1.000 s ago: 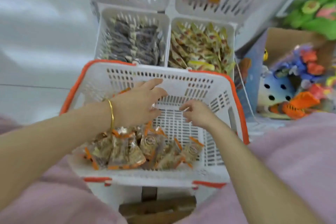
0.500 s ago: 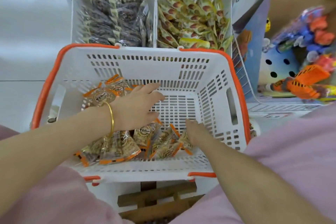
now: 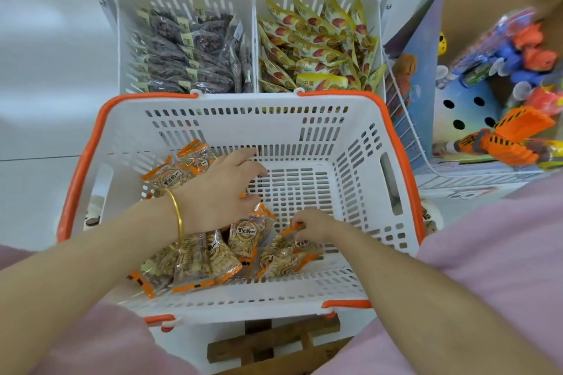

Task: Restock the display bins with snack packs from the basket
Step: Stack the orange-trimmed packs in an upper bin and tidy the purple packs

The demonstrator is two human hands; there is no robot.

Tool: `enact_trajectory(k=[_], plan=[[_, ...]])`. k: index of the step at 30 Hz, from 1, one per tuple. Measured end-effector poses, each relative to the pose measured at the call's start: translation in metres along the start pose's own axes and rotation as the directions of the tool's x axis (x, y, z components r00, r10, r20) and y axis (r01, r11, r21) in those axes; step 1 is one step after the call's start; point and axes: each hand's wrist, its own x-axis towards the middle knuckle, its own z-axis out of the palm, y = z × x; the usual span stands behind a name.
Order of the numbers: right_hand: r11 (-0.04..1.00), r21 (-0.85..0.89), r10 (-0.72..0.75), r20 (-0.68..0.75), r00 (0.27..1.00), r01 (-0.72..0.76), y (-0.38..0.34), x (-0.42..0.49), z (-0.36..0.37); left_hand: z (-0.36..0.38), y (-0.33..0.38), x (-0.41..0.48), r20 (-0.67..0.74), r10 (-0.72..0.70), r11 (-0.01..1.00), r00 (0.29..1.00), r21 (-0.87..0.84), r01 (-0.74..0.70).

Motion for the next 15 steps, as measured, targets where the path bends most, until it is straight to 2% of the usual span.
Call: enact_trajectory(k=[4, 8, 13, 15], plan=[[1.000, -0.023, -0.004, -0.068, 0.998, 0.003, -0.005, -0.005, -0.013, -0.002, -0.003, -0.001, 0.005, -0.004, 1.000, 1.000, -0.004, 0.004], [0.995, -0.046, -0.096, -0.123, 0.988, 0.091, -0.039, -0.033, -0.079, -0.009, -0.004, 0.000, -0.007, -0.009, 1.000, 1.000, -0.019, 0.009], [0.937, 0.209, -0.205, -0.325, 0.923, 0.282, -0.095, -0.094, -0.163, -0.031, 0.000, -0.006, -0.118, 0.024, 0.992, 0.993, -0.120, -0.038], [0.890, 0.298, -0.234, -0.352, 0.906, 0.346, -0.114, -0.116, -0.187, -0.045, -0.002, -0.011, -0.198, 0.064, 0.994, 0.978, -0.073, -0.079]])
